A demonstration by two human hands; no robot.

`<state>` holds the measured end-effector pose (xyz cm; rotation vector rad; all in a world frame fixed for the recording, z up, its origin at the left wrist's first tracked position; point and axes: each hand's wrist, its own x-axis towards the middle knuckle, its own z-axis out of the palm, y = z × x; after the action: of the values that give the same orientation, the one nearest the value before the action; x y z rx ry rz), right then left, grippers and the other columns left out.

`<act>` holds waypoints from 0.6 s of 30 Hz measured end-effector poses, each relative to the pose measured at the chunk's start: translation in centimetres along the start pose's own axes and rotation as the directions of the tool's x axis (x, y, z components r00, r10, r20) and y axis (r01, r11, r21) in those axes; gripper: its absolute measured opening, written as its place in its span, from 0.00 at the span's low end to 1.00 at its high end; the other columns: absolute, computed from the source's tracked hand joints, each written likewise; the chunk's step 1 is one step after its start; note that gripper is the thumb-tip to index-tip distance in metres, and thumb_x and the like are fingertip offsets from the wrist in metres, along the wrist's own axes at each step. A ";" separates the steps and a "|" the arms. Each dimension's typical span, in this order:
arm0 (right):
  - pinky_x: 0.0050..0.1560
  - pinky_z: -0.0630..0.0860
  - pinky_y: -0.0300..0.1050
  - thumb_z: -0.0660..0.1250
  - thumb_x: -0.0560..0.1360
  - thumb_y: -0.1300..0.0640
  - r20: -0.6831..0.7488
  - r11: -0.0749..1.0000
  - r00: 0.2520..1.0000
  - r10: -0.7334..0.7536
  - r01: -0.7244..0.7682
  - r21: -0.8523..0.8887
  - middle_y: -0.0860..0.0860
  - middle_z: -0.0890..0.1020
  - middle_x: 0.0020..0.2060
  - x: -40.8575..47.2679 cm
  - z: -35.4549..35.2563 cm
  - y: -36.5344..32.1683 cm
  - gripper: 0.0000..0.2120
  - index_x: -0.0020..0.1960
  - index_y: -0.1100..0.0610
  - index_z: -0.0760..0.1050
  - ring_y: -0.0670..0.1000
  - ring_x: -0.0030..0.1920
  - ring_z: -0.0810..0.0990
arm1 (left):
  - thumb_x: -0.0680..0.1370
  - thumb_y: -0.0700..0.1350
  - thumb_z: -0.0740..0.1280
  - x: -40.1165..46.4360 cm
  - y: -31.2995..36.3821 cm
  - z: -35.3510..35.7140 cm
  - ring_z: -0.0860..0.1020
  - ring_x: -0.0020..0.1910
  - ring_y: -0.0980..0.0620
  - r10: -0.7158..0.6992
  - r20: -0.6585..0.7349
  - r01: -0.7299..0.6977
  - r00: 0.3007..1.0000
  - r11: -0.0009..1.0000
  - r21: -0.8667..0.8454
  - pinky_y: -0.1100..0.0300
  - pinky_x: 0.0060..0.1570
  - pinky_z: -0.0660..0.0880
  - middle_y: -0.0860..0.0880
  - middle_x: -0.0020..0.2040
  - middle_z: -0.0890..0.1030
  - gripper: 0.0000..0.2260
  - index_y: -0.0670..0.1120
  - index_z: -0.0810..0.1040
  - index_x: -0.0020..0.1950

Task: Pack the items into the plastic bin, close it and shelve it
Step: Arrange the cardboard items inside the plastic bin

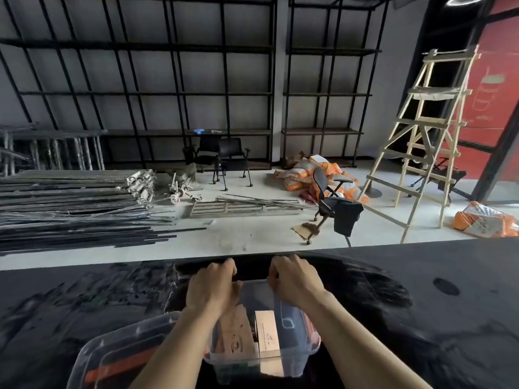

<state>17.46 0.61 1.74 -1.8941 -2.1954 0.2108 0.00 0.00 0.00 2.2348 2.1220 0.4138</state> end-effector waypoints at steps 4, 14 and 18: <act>0.52 0.80 0.49 0.69 0.73 0.64 0.326 0.991 0.943 0.073 -0.034 -0.126 0.57 0.84 0.57 -0.4 3.5 0.3 0.13 0.57 0.59 0.83 0.59 0.57 0.83 | 0.77 0.41 0.66 -0.9 0.6 3.4 0.82 0.55 0.44 0.010 0.186 -0.042 0.983 0.985 0.169 0.52 0.47 0.76 0.44 0.57 0.83 0.14 0.47 0.75 0.62; 0.66 0.75 0.51 0.71 0.76 0.54 0.535 0.920 0.775 0.336 -0.393 -0.009 0.58 0.70 0.74 0.1 9.6 -0.4 0.43 0.81 0.62 0.48 0.59 0.71 0.74 | 0.78 0.42 0.63 -1.6 2.4 6.3 0.81 0.57 0.43 -0.076 0.274 -0.054 0.959 0.898 0.437 0.47 0.66 0.65 0.41 0.58 0.83 0.21 0.41 0.65 0.70; 0.66 0.73 0.52 0.70 0.76 0.53 0.544 0.845 0.736 0.404 -0.528 0.086 0.59 0.73 0.72 0.1 10.4 -0.3 0.42 0.81 0.62 0.49 0.60 0.70 0.74 | 0.76 0.41 0.67 -2.2 3.1 6.7 0.73 0.64 0.38 -0.149 0.311 0.023 0.939 0.926 0.376 0.45 0.70 0.63 0.34 0.65 0.74 0.27 0.41 0.61 0.73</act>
<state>14.34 1.11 -8.14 -2.4164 -1.7687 1.1340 4.36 -1.32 -6.19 2.1635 2.2379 -0.3806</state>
